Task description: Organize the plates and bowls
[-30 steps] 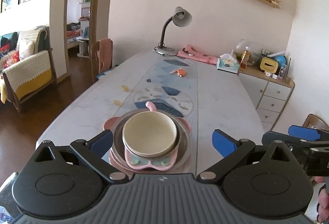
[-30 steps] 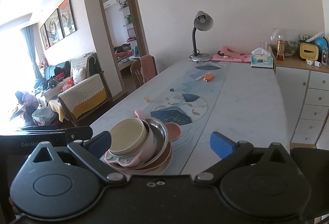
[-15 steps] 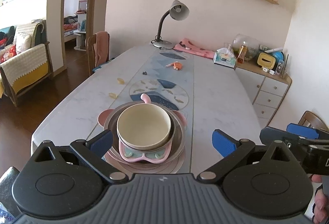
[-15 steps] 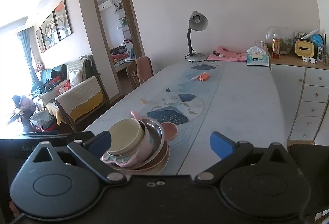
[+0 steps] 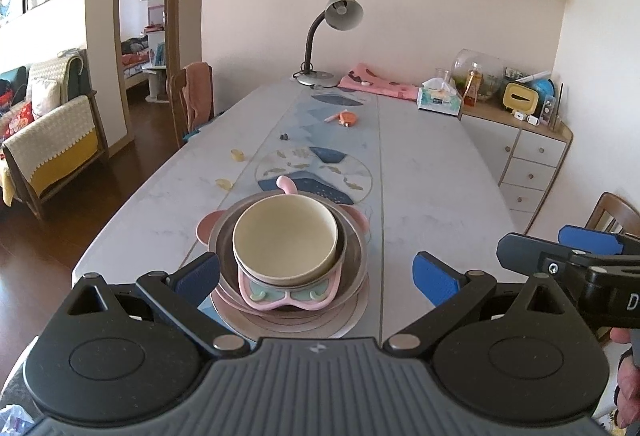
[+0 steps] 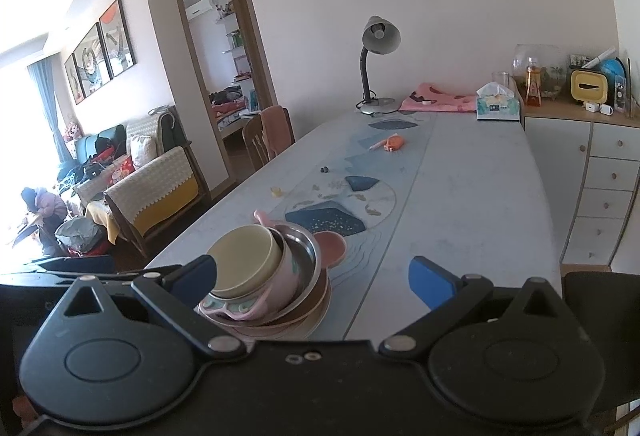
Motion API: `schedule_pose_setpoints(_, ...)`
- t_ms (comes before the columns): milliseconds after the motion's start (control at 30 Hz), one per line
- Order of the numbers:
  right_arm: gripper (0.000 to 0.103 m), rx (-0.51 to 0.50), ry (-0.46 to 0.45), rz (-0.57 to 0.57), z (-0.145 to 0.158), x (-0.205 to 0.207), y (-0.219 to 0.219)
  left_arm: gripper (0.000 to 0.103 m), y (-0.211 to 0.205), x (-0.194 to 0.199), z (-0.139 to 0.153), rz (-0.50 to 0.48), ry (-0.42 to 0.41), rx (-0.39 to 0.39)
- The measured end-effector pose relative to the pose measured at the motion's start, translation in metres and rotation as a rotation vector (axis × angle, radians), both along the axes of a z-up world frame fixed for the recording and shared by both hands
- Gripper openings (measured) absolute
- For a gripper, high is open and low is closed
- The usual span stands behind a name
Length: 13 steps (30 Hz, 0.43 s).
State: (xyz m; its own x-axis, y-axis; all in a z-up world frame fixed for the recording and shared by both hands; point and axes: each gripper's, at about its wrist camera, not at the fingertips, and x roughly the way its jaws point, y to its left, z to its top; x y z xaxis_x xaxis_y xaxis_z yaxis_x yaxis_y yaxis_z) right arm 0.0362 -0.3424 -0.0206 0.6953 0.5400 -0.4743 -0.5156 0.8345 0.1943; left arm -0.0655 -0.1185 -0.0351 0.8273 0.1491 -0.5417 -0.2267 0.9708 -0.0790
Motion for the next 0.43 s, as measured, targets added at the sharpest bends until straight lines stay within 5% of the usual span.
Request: schedule_pose_setpoints(433,0.103,-0.02,0.032,-0.019,-0.007,0.017,0.012,0.103,0.011,0.019,-0.009,-0.025,0.042,-0.029)
